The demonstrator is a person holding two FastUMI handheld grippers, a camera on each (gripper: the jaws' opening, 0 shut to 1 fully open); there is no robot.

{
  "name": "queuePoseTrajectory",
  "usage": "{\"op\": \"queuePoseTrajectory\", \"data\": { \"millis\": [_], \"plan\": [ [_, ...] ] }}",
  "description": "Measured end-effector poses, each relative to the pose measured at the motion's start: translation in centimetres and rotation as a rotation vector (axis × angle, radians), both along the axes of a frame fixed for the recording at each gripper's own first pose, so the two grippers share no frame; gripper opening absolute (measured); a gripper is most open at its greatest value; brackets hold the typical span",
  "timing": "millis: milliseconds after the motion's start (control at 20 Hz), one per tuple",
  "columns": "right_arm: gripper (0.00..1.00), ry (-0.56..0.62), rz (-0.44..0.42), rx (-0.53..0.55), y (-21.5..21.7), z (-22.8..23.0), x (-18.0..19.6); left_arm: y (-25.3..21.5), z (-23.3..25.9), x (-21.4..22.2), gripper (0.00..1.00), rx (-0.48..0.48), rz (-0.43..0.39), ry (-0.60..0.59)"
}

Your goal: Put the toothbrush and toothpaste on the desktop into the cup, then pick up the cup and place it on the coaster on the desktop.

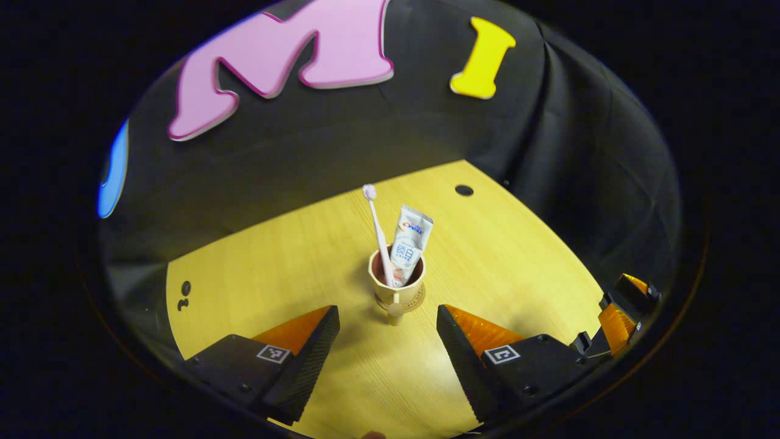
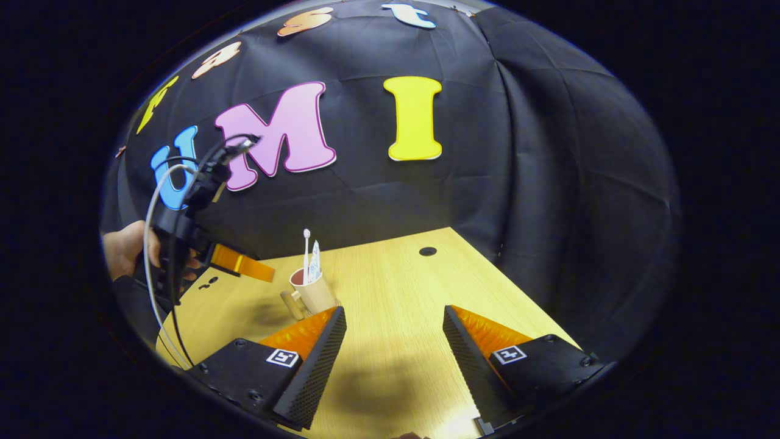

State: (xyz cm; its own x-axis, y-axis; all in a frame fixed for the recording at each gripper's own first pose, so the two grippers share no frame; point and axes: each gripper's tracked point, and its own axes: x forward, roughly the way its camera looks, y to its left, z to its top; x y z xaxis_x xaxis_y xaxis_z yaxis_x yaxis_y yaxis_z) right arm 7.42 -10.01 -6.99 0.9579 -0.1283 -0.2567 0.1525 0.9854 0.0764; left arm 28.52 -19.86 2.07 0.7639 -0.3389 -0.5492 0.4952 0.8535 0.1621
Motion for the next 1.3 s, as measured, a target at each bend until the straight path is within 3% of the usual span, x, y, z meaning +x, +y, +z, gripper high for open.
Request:
{"op": "queuePoseTrajectory", "data": {
  "millis": [400, 850, 1050, 1300],
  "plan": [
    [0.98, -0.108, 0.045, -0.041, 6.8, 5.9, -5.0, 11.5, 8.4, -12.9, 0.99, -0.210, 0.137, -0.331],
    [0.98, -0.158, 0.076, -0.062, 13.0, 7.2, -13.8, 19.4, 6.1, -27.7, 0.99, -0.412, 0.208, -0.536],
    [0.98, -0.158, 0.070, -0.076, 14.3, 6.2, -17.4, 21.9, 5.3, -31.4, 0.97, -0.480, 0.258, -0.585],
    [0.98, -0.130, 0.081, -0.071, 15.4, 4.9, -19.5, 23.1, 3.8, -34.4, 0.97, -0.484, 0.279, -0.606]
  ]
}}
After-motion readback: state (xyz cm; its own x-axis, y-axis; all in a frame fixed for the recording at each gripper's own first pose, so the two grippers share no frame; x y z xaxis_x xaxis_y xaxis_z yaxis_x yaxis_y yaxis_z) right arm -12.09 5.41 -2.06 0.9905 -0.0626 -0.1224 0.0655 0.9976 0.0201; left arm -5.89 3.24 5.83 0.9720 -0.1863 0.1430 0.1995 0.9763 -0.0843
